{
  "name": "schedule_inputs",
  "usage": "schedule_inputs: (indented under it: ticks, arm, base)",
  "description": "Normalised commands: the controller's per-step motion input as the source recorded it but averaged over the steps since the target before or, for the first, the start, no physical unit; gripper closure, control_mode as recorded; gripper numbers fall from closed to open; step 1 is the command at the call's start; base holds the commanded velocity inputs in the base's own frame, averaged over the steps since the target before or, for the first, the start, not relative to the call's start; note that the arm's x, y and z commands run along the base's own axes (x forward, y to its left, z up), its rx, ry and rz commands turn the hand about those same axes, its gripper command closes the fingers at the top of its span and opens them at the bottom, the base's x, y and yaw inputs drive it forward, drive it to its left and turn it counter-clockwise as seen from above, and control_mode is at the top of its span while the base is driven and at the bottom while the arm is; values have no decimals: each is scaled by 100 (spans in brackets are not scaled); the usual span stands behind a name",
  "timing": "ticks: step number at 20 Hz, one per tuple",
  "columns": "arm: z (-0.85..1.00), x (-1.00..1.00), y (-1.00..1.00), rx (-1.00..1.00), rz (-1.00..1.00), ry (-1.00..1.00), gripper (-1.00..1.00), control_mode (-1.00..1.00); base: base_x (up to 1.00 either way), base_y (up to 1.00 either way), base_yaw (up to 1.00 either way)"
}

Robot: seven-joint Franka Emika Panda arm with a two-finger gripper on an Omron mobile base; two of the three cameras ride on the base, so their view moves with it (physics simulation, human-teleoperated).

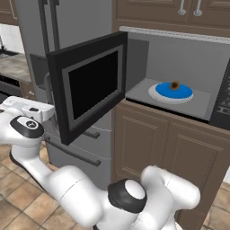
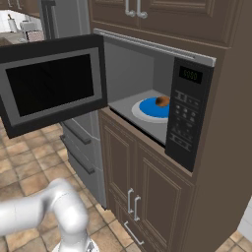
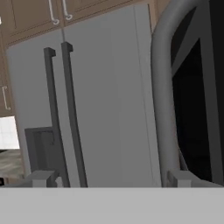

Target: Pick the potato from the counter and place it in the microwave. Then turn on the microwave.

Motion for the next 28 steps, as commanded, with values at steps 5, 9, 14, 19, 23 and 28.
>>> schedule_inputs:
  ticks: [5, 9, 14, 19, 23, 28]
  arm:
    - [-1, 9, 14, -1, 0, 0, -100, -100]
    - [-3, 12, 18, -2, 0, 0, -100, -100]
    - [-1, 0, 17, -1, 0, 0, -100, -100]
    - [0, 6, 14, -1, 0, 0, -100, -100]
    - [0, 20, 10, 0, 0, 0, -100, -100]
    - [0, 31, 12, -1, 0, 0, -100, -100]
  base:
    - [0, 0, 0]
    - [0, 0, 0]
    - [0, 0, 0]
    - [0, 0, 0]
    - [0, 0, 0]
    - [0, 0, 0]
